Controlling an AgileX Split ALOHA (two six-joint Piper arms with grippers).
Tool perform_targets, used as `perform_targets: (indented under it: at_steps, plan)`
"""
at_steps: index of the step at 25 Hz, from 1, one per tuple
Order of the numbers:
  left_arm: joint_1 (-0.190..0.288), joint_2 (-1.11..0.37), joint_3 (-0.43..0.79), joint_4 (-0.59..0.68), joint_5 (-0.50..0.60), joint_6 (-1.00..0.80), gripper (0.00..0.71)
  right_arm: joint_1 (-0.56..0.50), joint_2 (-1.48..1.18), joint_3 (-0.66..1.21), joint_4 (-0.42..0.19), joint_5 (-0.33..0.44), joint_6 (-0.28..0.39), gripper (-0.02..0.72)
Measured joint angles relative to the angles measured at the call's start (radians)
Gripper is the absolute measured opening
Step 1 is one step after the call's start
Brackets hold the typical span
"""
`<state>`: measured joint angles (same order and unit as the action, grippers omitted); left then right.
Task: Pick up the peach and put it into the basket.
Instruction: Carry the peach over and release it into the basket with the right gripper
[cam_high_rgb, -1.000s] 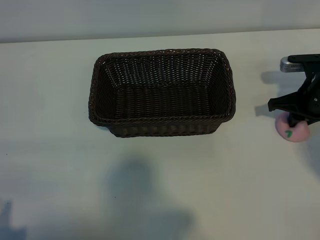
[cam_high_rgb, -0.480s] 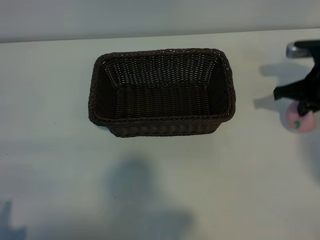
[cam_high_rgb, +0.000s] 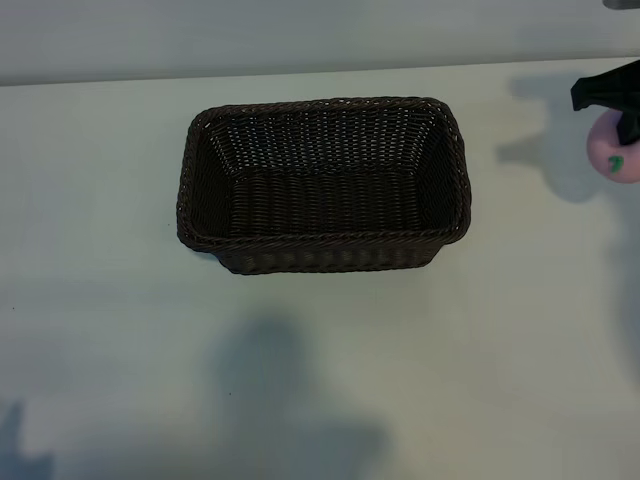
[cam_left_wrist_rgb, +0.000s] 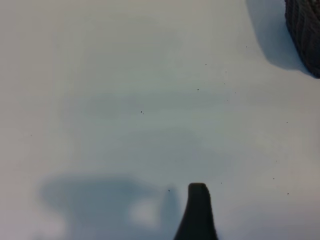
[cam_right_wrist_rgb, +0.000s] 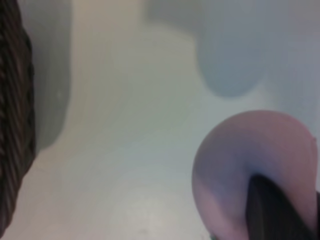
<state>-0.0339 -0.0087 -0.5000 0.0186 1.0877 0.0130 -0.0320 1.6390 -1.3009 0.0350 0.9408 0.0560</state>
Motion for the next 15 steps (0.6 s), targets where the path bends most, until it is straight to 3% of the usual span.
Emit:
perform_targets:
  at_steps: [6, 15]
  plan:
    - [0.000, 0.000, 0.000, 0.000, 0.000, 0.000, 0.594, 0.091, 0.002, -0.020, 0.035, -0.001, -0.039, 0.040]
    - [0.000, 0.000, 0.000, 0.000, 0.000, 0.000, 0.594, 0.312, 0.075, -0.177, 0.043, 0.000, -0.020, 0.040]
